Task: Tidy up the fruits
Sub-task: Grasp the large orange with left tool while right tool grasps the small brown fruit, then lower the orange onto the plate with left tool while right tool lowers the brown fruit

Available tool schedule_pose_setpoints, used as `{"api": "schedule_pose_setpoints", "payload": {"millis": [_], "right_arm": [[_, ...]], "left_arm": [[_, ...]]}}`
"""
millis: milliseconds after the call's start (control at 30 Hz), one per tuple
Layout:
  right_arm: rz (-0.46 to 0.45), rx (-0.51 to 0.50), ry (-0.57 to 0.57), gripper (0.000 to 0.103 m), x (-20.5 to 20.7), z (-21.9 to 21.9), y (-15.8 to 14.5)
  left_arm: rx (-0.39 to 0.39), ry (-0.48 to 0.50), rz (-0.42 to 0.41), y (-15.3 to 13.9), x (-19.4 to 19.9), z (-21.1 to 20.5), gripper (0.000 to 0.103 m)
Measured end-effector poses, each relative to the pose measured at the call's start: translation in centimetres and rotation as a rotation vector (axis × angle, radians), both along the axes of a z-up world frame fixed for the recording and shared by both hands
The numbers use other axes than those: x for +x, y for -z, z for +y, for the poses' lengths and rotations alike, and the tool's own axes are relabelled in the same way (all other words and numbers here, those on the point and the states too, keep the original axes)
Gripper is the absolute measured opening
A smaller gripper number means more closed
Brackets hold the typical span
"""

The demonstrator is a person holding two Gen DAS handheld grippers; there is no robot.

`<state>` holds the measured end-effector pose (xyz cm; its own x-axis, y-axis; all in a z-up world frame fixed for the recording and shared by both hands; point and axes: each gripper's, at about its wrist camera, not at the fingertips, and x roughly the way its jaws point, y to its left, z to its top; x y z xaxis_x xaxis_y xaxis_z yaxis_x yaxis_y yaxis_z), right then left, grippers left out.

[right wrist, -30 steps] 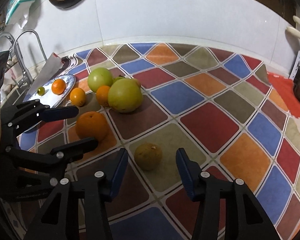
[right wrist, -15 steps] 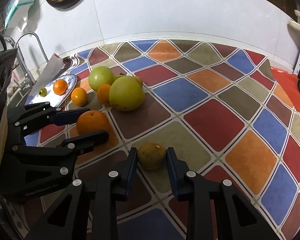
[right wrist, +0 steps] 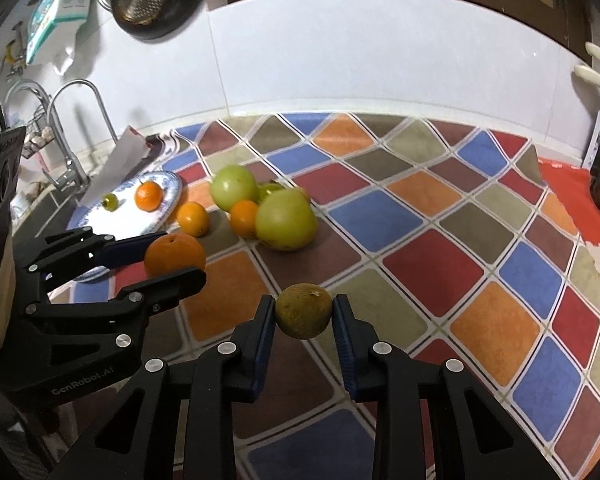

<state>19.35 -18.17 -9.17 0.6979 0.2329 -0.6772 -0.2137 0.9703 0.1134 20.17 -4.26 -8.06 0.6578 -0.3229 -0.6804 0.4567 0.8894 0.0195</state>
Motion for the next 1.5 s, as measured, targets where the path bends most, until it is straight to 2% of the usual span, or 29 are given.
{"api": "schedule_pose_setpoints", "payload": {"millis": [367,767,1133,1500], "right_arm": [[-0.094,0.013,-0.043,0.03,-2.8,2.2,-3.2],[-0.184,0.031,-0.12,0.03,-5.1,5.2,-5.9],[-0.247,0.05,-0.216,0.03,-4.8,9.3,-7.7],[-0.288,0.054,-0.306,0.03,-3.2,13.0,-8.8]], "left_arm": [[-0.046,-0.109,-0.096,-3.4,-3.7,3.2,0.041],[-0.063,-0.2,-0.183,-6.2,-7.1,6.7,0.041],[-0.056,-0.334,-0.231,-7.5,-8.2,10.8,0.041],[-0.053,-0.425,-0.26,-7.9,-7.8,14.1,0.041]]}}
